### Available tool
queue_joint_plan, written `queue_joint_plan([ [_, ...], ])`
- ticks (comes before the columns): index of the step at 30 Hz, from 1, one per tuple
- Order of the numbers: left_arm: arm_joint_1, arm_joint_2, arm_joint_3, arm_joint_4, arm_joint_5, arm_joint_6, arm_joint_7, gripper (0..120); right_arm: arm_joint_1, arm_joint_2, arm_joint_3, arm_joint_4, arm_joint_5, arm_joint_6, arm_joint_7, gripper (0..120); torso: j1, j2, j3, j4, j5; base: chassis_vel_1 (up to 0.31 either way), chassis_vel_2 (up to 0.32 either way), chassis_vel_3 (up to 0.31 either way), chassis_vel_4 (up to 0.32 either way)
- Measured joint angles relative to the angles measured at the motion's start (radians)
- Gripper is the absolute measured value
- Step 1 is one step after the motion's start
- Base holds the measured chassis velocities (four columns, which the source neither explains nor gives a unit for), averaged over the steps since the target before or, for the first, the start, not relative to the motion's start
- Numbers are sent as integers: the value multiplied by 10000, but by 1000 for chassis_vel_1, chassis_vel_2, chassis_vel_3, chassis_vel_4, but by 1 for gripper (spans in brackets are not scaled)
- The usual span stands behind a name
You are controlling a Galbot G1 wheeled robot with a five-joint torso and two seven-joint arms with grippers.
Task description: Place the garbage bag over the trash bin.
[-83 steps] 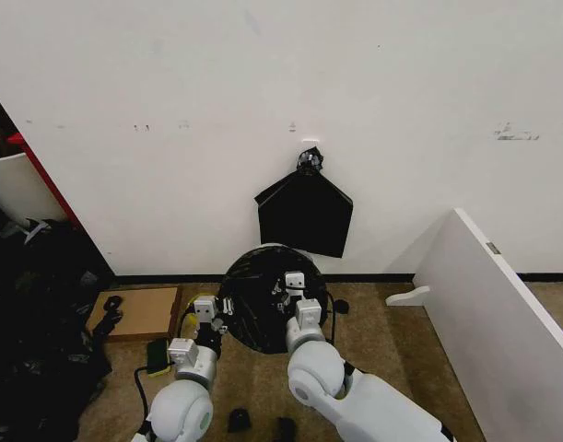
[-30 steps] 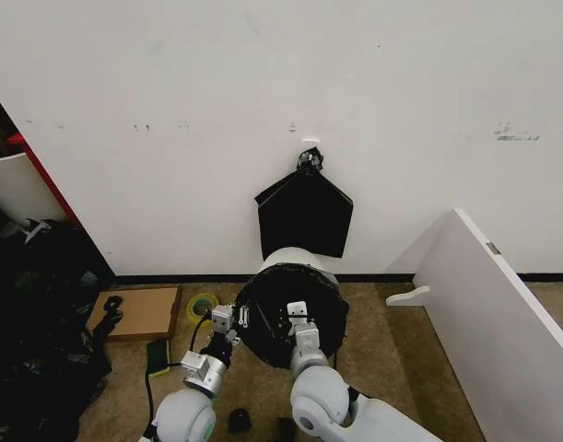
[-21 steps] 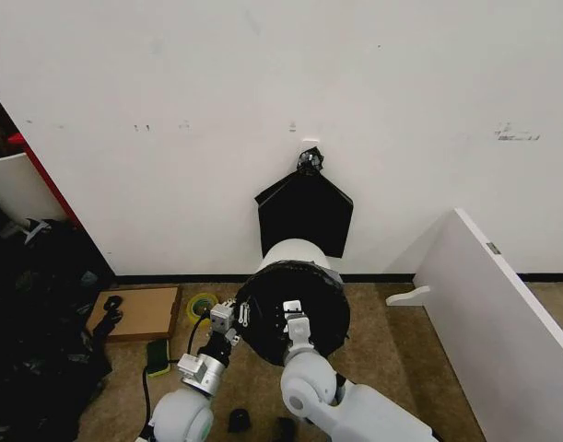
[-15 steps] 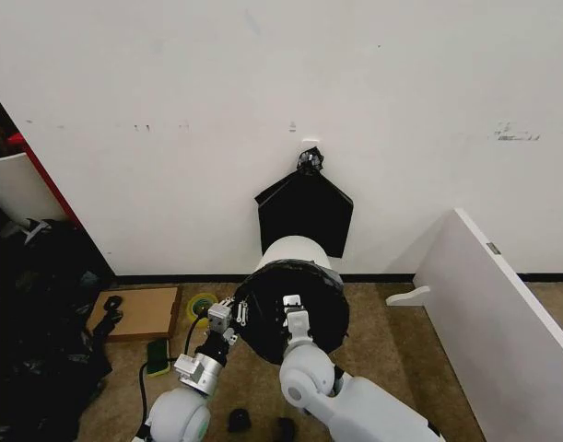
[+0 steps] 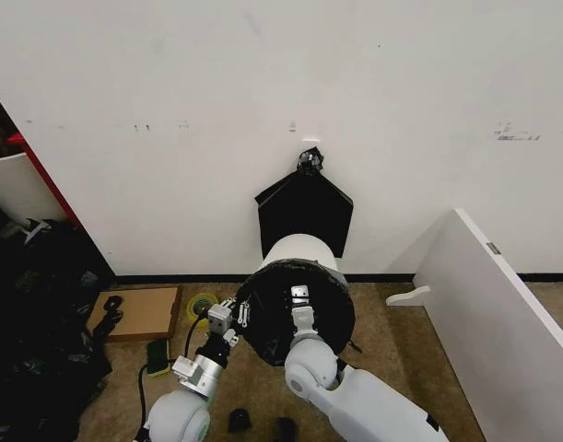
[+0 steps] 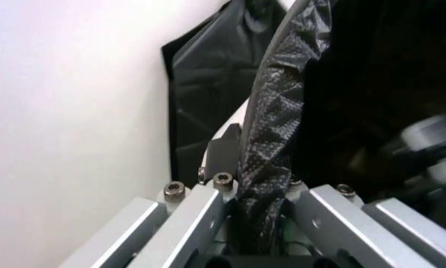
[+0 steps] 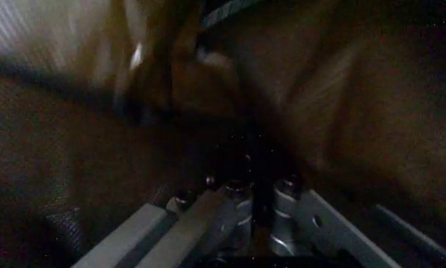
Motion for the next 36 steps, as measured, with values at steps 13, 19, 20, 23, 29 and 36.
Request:
queue_joint_plan([
  [13, -34, -58, -547, -221, -1042, 1698, -1014, 0, -1602, -1800, -54, 2356, -2290, 3026, -3758, 30, 0, 0, -1, 3, 3, 0, 0, 0, 0],
  [19, -30, -121, -733, -625, -2072, 2976, -1643, 0, -2158, -2563, 876, 2591, -2483, 5772, -7385, 52, -1, 0, -1, -1, 0, 0, 0, 0, 0],
  [20, 11, -144, -784, -759, -2298, 3335, -1934, 0, -2212, -2655, 1044, 2591, -2460, 6387, -8059, 55, 0, 0, -1, -4, -2, 0, 0, 0, 0],
  [23, 119, -196, -852, -1032, -2663, 4144, -2647, 0, -2282, -2680, 1282, 2749, -2382, 7192, -8586, 63, 0, 0, -1, 3, 4, 0, 0, 0, 0],
  [29, 321, -224, -922, -1783, -4651, 7182, -4230, 0, -2718, -2221, 2347, 4127, -2280, 6694, -6585, 86, -1, 1, -2, 0, 0, 0, 0, 0, 0],
  [36, 218, -575, -904, -2175, -6753, 9676, -5739, 0, -3801, -1354, 4199, 3740, -5098, 6987, -6166, 100, 0, 1, 0, -3, 1, 0, 0, 0, 0],
])
